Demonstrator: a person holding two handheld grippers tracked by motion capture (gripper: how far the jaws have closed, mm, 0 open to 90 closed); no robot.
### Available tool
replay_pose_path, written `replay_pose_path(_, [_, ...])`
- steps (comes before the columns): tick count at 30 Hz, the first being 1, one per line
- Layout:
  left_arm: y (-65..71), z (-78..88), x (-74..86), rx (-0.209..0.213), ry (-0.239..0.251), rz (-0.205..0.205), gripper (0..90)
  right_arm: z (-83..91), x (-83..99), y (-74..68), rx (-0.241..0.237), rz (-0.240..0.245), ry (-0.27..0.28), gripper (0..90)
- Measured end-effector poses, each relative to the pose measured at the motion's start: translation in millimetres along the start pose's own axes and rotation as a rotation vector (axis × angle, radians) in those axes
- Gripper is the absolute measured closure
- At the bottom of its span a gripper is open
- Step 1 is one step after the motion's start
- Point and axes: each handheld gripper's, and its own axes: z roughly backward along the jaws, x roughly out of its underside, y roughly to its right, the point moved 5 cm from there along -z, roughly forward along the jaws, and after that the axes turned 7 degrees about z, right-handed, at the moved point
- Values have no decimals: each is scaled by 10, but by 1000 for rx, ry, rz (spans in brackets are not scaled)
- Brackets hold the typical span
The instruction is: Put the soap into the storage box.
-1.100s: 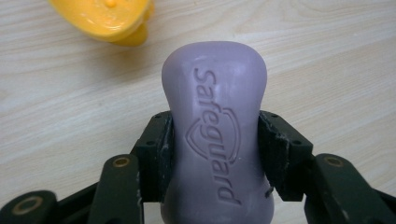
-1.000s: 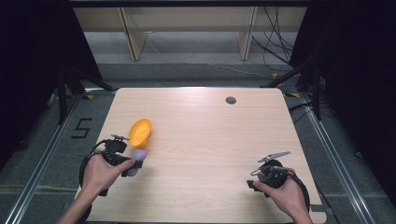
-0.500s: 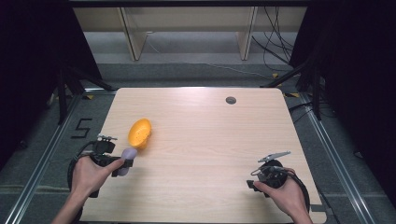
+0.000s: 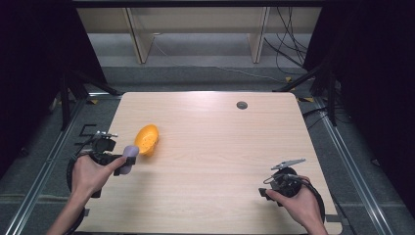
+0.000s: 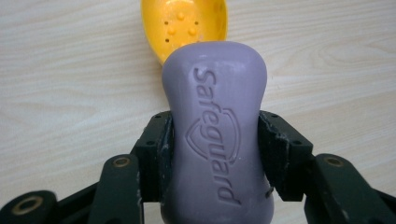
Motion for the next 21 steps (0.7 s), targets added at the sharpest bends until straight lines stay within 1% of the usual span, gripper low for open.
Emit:
replay_pose_path(1, [11,-8,-40,-2,6,-7,479,3,-1,-2,-7,4,7,461])
replay_pose_path(2, [16,-11,-57,-7,6,-9,479,9,1,-12,-9,-5,5,461])
replay_pose_path(3, [16,-11,-57,-7,6,-9,479,9,1,-12,-9,-5,5,461])
replay_pose_path(5, [26,-24,-107,-10,7,-18,479,15,4,-13,-10,-11,0,461])
replay_pose_path(6, [26,-24,-107,-10,7,-18,479,15,4,-13,-9,-11,1,461])
replay_pose_path(7, [38,-36,-124,-14,15,-8,479,15,4,-13,-9,-11,1,461])
replay_pose_path(9, [37,-41,-156,-20,11,-23,479,18,2,-13,-9,-10,3,461])
replay_pose_path(10, [38,-52,-186,-23,12,-31,479,22,7,-3,-7,3,2,461])
replay_pose_path(11, [52,-60,-199,-26,19,-16,479,21,7,-4,-7,2,3,461])
replay_pose_path(12, [48,-59,-215,-33,12,-28,479,22,8,-3,-7,3,2,461])
replay_pose_path(13, [48,-59,-215,-33,12,-28,479,22,8,-3,-7,3,2,461])
replay_pose_path(14, [39,-68,-236,-25,10,-49,479,22,7,-2,-7,3,3,461])
replay_pose_path(15, [64,-83,-241,-30,26,-15,479,22,7,-2,-7,3,3,461])
replay_pose_path(16, [60,-89,-256,-32,24,-28,479,23,6,-1,-7,2,3,461])
replay_pose_path(17, [65,-89,-267,-40,16,-28,479,22,6,-1,-7,2,3,461])
replay_pose_path(20, [75,-120,-314,-49,19,-32,479,24,5,-1,-8,4,3,461])
replay_pose_path(21, [70,-129,-331,-52,16,-47,479,24,5,-1,-8,4,3,461])
